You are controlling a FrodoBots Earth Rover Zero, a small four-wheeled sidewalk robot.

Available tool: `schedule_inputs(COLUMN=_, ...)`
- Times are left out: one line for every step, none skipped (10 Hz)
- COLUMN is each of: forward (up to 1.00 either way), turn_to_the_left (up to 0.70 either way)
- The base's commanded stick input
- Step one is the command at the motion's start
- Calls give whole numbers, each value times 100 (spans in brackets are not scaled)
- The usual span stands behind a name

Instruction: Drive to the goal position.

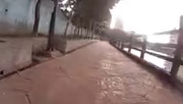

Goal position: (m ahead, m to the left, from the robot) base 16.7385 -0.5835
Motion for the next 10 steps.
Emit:
schedule_inputs(forward=70, turn_to_the_left=0)
schedule_inputs(forward=70, turn_to_the_left=0)
schedule_inputs(forward=70, turn_to_the_left=0)
schedule_inputs(forward=70, turn_to_the_left=0)
schedule_inputs(forward=70, turn_to_the_left=0)
schedule_inputs(forward=70, turn_to_the_left=0)
schedule_inputs(forward=70, turn_to_the_left=0)
schedule_inputs(forward=70, turn_to_the_left=0)
schedule_inputs(forward=70, turn_to_the_left=0)
schedule_inputs(forward=70, turn_to_the_left=0)
